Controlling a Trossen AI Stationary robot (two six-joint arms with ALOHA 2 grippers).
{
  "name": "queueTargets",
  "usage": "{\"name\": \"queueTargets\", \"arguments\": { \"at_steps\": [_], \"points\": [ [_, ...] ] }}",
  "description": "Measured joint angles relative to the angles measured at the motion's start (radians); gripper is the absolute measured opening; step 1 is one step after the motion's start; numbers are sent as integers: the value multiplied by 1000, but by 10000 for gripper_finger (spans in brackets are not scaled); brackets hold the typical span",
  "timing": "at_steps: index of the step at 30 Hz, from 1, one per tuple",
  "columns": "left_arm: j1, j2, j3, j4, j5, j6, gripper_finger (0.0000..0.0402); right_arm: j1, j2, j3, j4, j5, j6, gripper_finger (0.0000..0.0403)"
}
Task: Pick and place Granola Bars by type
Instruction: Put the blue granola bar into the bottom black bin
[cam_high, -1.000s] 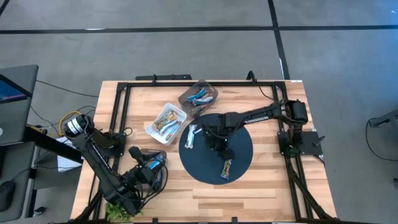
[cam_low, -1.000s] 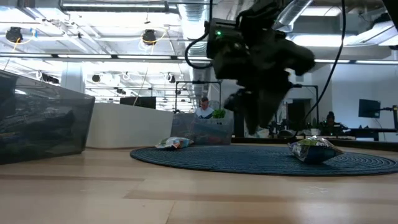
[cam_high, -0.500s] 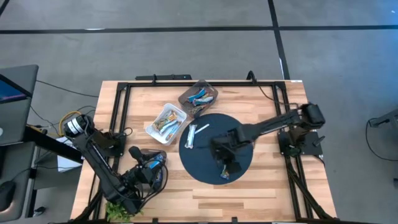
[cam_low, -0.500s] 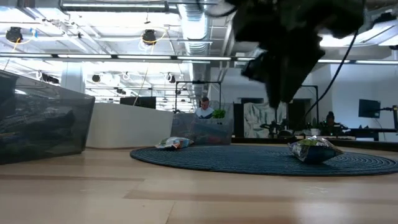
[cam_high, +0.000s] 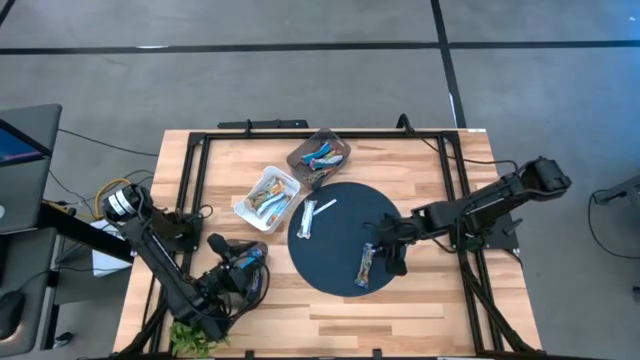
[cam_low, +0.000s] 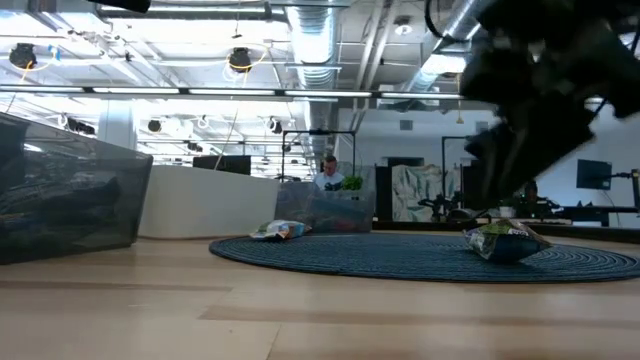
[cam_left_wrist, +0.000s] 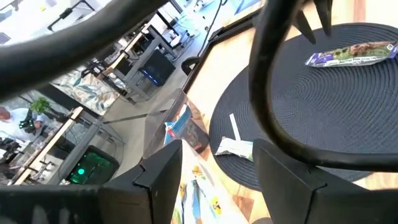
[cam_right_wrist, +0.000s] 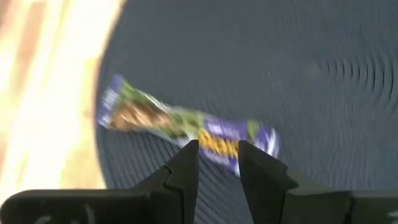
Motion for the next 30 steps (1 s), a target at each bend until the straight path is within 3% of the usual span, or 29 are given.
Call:
{"name": "queueTargets", "arguments": {
  "at_steps": [4,15,30],
  "points": [
    [3,0,0,6,-31,-2,191,32,11,-65,23,40,61,102],
    [32,0,0,17,-46,-5,191,74,119,-65,135,74,64,102],
    [37,0,0,16,-38,-5,191,28,174,65,198,65,-177,102]
  ]
}}
